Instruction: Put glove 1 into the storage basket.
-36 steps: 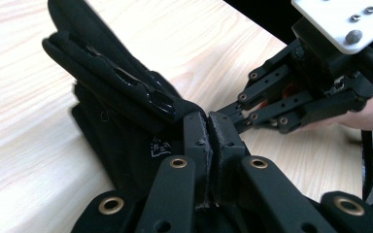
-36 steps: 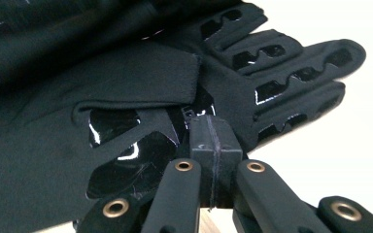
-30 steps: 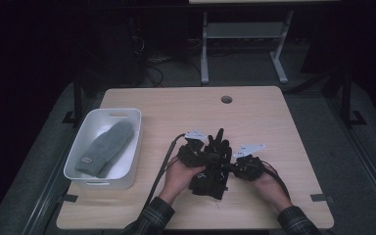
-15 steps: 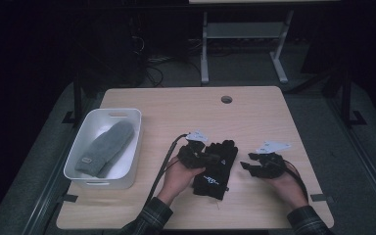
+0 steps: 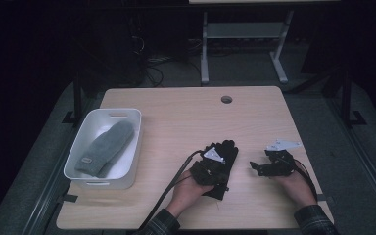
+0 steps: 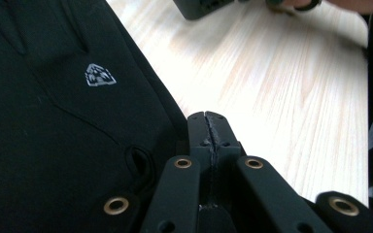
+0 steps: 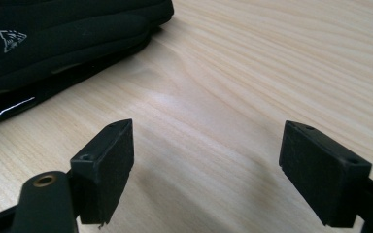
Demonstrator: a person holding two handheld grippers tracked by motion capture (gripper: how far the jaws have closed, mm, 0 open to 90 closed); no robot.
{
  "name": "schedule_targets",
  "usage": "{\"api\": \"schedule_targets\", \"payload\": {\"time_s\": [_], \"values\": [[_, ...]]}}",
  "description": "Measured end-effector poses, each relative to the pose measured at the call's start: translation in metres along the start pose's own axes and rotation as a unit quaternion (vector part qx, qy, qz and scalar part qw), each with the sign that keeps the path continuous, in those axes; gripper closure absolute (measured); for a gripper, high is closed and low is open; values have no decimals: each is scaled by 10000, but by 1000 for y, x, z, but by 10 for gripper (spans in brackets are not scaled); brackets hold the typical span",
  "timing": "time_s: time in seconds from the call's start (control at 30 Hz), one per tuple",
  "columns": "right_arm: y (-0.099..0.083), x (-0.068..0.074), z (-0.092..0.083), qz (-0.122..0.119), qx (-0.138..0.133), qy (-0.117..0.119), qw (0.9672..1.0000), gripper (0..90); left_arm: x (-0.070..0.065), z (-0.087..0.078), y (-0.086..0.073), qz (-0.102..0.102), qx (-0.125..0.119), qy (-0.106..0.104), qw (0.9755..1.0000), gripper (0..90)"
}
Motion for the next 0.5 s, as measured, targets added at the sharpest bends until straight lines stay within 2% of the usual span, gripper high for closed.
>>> {"api": "schedule_targets", "payload": {"time_s": [0.23,0.5], "values": [[1,-1,3,34,21,-56,10000,179,1,-1,0,228,252,0,9994,893],[-5,-4,7,42,89,-17,10000,157,8,-7,-4,314,444,90,9985,893]]}}
Point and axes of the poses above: each handheld gripper's, and its own axes: z roughly forward along the jaws, y roughly out of its top, x roughly to its left, the point moved 1 cm from there along z, roughly forward along the jaws, and after that the axes turned 13 degrees about y, right-handed, at the moved point
